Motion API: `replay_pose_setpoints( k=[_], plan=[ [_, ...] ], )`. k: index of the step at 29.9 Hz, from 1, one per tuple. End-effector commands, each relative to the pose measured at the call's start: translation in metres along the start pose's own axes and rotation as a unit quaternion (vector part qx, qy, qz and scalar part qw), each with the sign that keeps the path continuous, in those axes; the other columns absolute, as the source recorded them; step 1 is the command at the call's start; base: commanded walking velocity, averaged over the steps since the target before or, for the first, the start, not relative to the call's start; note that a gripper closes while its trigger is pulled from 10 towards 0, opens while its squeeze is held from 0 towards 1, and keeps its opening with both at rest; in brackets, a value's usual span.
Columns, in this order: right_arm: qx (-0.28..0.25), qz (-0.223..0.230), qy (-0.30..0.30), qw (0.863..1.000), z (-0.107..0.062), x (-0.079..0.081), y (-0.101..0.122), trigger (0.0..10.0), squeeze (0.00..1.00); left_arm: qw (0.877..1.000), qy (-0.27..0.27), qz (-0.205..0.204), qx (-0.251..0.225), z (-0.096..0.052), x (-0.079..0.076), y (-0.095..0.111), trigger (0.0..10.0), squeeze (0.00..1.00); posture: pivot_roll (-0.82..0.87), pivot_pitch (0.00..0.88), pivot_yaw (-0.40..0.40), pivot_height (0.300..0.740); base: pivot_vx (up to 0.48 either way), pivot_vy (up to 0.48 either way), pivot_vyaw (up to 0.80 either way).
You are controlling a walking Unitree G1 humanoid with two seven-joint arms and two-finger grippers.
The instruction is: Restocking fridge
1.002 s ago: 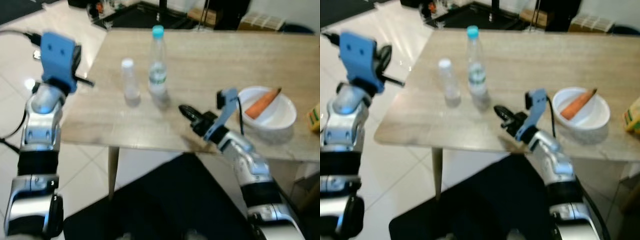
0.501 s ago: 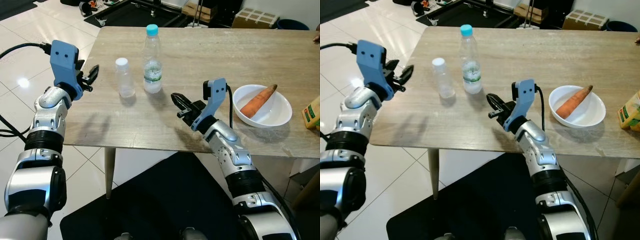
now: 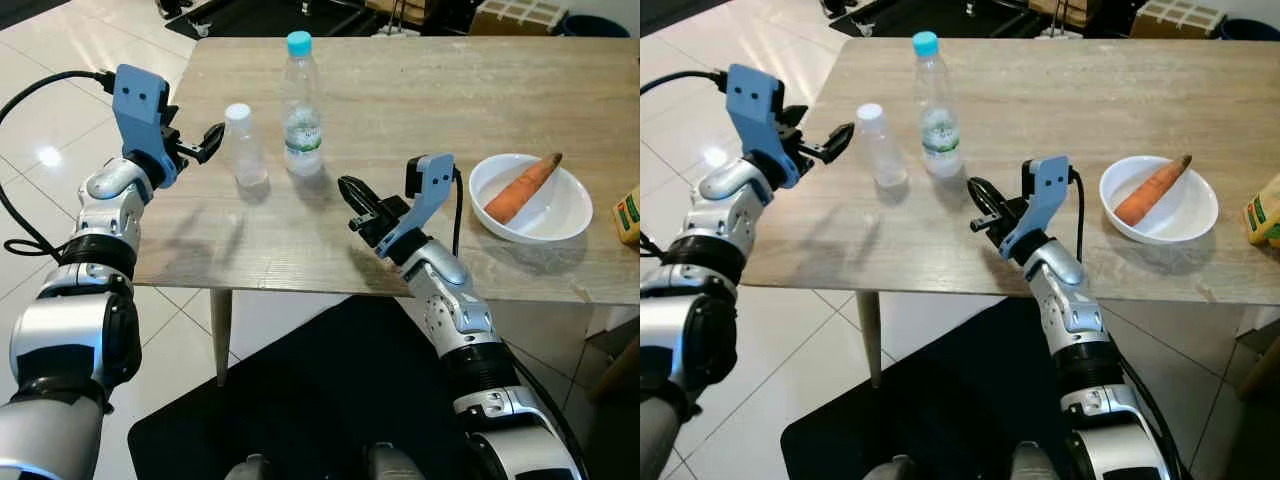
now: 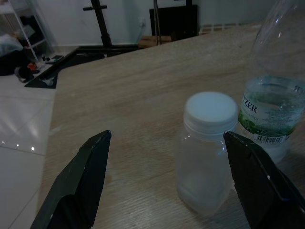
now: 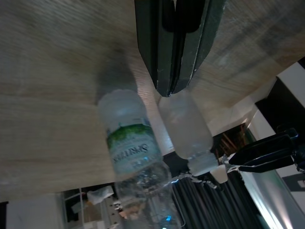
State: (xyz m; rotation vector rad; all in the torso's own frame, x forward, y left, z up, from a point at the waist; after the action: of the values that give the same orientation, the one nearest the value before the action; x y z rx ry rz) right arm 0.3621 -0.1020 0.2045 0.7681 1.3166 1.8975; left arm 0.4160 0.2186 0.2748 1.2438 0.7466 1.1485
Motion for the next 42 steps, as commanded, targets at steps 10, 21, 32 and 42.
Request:
replay_pose_setpoints(
  k=[10, 21, 32, 42],
  plan=[
    [-0.022, -0.006, -0.034, 0.999, -0.009, -0.001, 0.002, 10.0, 0.00, 1.000, -0.020, -0.012, 0.020, 0.010, -0.014, -0.002, 10.0, 0.00, -0.19, 0.302, 0.106, 0.725, 0.000, 0.000, 0.00],
    [-0.044, -0.015, -0.053, 0.998, -0.011, -0.005, 0.011, 10.0, 0.00, 0.998, -0.054, -0.017, 0.014, 0.019, -0.026, 0.008, 10.0, 0.00, -0.21, 0.308, 0.142, 0.725, 0.000, 0.000, 0.00],
    [-0.047, -0.015, -0.061, 0.997, -0.019, -0.005, 0.011, 10.0, 0.00, 0.999, -0.039, 0.008, 0.016, 0.023, -0.023, 0.018, 10.0, 0.00, -0.22, 0.322, 0.153, 0.725, 0.000, 0.000, 0.00],
    [-0.048, -0.013, -0.060, 0.997, -0.018, -0.004, 0.010, 10.0, 0.00, 0.999, -0.026, 0.012, 0.016, 0.023, -0.018, 0.021, 10.0, 0.00, -0.22, 0.324, 0.149, 0.725, 0.000, 0.000, 0.00]
  ],
)
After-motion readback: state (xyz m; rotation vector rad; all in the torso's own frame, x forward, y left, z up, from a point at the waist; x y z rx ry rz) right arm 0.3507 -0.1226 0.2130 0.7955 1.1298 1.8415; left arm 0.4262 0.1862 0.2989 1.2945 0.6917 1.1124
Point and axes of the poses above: a point about 5 cm out from each wrist's last joint towards the gripper, its own z axis pointing out of the wrist towards the gripper, its own y axis along the axis of the wrist's last joint, x = y × z, the point moved 1 cm from there along z, pointing out of the wrist towards the gripper, and after that the axes turned 3 degrees about -z, right-handed, at the moved point
